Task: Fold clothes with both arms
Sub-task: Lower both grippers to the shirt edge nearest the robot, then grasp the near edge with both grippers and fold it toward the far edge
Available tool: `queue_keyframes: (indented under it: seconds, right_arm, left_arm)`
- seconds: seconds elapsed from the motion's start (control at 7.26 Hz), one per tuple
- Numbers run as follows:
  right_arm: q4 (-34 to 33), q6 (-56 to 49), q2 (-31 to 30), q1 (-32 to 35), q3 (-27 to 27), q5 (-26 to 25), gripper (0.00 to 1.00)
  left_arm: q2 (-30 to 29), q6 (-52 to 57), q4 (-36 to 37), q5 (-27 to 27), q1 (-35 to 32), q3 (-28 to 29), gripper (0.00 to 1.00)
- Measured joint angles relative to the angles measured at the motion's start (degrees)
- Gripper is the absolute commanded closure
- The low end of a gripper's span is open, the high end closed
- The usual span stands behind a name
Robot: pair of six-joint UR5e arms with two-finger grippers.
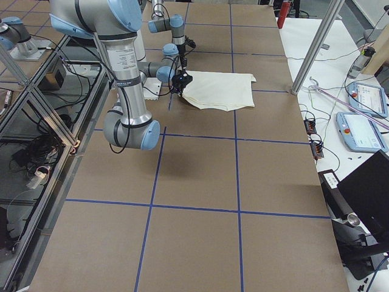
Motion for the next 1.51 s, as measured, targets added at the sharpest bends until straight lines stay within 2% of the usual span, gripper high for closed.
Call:
queue_keyframes:
  seconds: [0.14, 0.28, 0.55, 0.83, 1.51]
  right_arm:
    - [0.00, 0.00, 0.05, 0.00, 0.06, 0.03, 1.00]
    - [0.00, 0.00, 0.08, 0.00, 0.05, 0.05, 1.00]
    - [0.00, 0.00, 0.08, 0.00, 0.08, 0.06, 1.00]
    - [-0.02, 0.00, -0.10, 0.08, 0.53, 0.21, 1.00]
    - [-0.59, 0.11, -4.79, 0.50, 11.19, 0.62, 1.00]
  left_arm:
    - [-0.49, -0.19, -0.04, 0.04, 0.06, 0.52, 0.87]
    - [-0.98, -0.56, -0.11, 0.06, 0.15, 1.12, 1.00]
    - [-1.63, -1.05, -0.17, 0.03, 0.34, 1.38, 1.00]
    - [-1.68, -1.11, 0.01, -0.07, 0.35, -1.25, 1.00]
    - [-3.10, -3.61, 4.74, -0.21, 2.65, -12.84, 1.00]
